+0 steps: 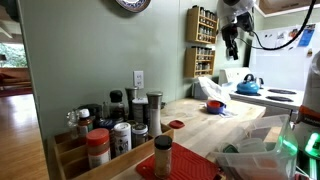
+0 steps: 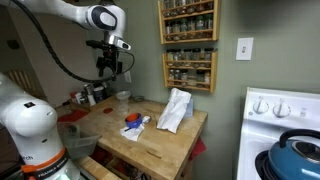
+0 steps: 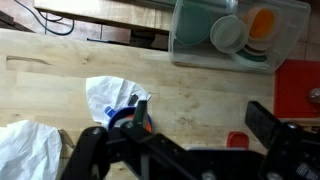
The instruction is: Turn the two small lunch boxes on the table over
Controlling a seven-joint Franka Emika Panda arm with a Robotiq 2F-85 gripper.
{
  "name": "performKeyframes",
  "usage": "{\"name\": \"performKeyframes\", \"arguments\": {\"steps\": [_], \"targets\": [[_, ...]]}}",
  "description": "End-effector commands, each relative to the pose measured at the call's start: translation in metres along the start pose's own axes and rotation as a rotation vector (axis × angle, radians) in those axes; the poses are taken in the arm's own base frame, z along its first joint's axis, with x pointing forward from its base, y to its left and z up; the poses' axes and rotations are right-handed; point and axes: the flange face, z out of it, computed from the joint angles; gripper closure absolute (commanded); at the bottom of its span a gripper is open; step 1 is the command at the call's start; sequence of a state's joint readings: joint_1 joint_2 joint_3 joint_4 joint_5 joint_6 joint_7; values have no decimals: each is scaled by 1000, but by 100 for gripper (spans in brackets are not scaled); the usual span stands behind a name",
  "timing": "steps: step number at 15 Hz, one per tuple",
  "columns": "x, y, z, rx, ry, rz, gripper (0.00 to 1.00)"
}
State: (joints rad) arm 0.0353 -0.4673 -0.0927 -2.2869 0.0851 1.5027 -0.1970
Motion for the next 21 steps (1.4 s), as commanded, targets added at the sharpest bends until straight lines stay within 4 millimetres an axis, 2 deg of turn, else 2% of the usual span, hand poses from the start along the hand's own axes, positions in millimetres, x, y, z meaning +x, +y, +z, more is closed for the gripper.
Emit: {"name": "performKeyframes", "arguments": {"steps": [1,5,8,11,13,14,16,20,21], "targets": [[32,-26,15,39,4,19,0],[81,-59,31,81,128,143,0],[112,-62,50,3,229,284,0],[135,-62,76,-4,247,441,0],[145,-63,93,13,224,511,0],[137,-63,78,13,236,445,0],[142,-62,84,13,223,452,0],[139,-65,77,0,230,448,0],[142,-60,79,-25,220,475,0]]}}
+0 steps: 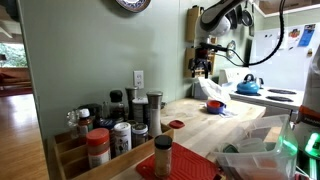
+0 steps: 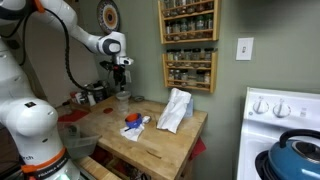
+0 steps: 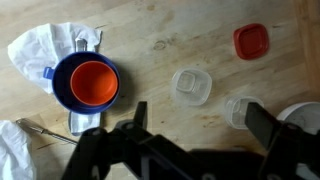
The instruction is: Turn the two small lunch boxes on the table over
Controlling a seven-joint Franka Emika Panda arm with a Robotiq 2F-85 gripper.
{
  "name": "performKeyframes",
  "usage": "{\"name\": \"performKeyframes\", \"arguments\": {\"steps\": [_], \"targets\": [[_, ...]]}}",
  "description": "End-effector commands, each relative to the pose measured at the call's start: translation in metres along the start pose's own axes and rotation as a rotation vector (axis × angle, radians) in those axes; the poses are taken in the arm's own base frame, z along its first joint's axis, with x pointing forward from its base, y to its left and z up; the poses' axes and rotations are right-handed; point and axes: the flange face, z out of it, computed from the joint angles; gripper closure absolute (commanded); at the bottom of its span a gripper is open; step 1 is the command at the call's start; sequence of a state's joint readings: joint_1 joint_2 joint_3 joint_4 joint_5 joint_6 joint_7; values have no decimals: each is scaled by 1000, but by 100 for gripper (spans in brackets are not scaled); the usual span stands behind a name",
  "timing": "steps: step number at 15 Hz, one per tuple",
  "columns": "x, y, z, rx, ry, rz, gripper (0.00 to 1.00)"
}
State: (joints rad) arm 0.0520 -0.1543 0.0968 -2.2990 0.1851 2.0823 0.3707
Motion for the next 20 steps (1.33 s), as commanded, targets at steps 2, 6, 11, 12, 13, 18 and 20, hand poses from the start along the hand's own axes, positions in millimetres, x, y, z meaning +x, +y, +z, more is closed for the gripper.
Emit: {"name": "performKeyframes", "arguments": {"steps": [2,6,11,12,13,18,20], "targets": [[19,9,22,-11,-79,71,0],[43,17,62,21,-164,188,0],[65,13,106,102,-273,296,0],[69,12,112,119,-287,315,0],[72,11,118,135,-300,330,0],[86,9,144,158,-334,391,0],[89,10,153,155,-350,406,0]]}}
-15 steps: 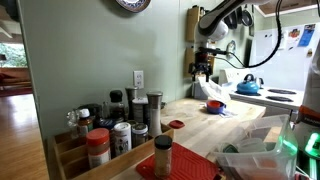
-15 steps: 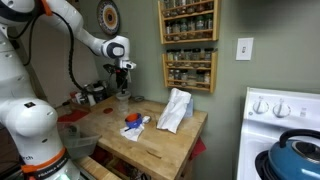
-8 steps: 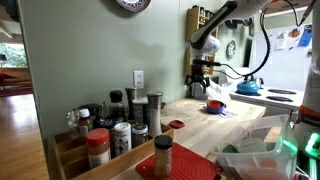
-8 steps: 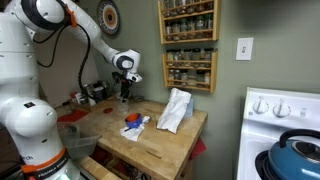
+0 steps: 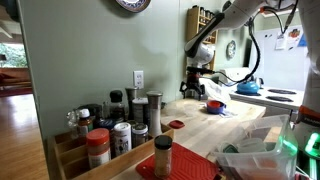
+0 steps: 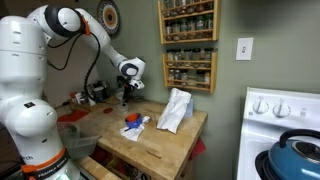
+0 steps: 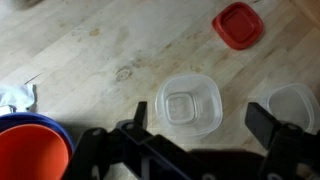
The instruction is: Turn the two small lunch boxes on the table over
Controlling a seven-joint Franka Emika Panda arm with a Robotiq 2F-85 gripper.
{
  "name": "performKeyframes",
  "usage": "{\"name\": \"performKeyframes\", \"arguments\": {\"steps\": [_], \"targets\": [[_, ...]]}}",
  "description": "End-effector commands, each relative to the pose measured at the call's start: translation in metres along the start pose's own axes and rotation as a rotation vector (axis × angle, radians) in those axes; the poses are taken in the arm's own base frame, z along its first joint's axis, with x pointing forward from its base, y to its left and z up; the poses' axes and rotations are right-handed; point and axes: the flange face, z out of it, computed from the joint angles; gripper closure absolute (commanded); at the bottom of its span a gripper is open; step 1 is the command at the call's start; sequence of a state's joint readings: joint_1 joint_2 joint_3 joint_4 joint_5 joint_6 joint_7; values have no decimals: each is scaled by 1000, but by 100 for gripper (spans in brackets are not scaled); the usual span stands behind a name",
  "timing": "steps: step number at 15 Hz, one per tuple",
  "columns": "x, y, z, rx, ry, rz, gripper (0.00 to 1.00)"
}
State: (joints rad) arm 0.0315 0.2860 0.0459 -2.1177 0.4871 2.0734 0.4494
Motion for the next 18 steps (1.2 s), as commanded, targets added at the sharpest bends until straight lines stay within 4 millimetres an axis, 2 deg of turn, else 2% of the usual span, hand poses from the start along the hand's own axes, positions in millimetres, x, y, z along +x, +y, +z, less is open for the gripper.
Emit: {"name": "performKeyframes", "arguments": {"steps": [1,9,15,17,18], "targets": [[15,-2,14,9,-29,50,0],[31,-1,42,-35,-105,77,0],[39,-3,54,-50,-144,87,0],[41,-4,56,-50,-153,90,27],[42,-5,56,-49,-155,95,34]]}}
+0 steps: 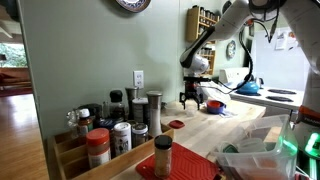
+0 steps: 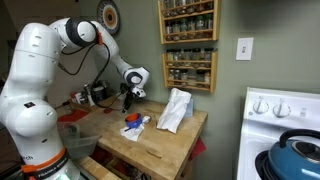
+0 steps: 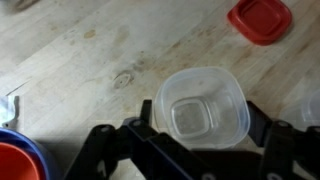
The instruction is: Turn the two small lunch boxes on the table over
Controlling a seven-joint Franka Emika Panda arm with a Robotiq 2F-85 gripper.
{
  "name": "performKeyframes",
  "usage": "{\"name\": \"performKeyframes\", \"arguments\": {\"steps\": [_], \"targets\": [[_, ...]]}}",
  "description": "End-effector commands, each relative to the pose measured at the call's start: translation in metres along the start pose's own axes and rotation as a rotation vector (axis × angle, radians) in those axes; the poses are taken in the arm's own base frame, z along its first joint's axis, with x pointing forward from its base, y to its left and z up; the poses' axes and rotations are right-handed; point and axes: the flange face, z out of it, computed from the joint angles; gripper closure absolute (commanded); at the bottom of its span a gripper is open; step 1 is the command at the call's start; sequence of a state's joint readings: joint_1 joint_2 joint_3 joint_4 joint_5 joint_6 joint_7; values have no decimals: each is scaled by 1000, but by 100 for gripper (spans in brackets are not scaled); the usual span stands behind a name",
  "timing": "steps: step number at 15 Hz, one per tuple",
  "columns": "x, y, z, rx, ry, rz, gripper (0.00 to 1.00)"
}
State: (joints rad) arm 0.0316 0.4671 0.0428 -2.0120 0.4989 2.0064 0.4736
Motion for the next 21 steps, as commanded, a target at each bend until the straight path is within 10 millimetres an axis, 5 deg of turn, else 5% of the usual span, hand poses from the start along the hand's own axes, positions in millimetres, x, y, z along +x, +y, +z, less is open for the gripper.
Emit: {"name": "performKeyframes", "arguments": {"steps": [1,12,21], "targets": [[6,-4,1,11,-39,33,43],[-36,-16,-81,-71,370,122,44],[-22,-27,-47,-162,707,385,44]]}}
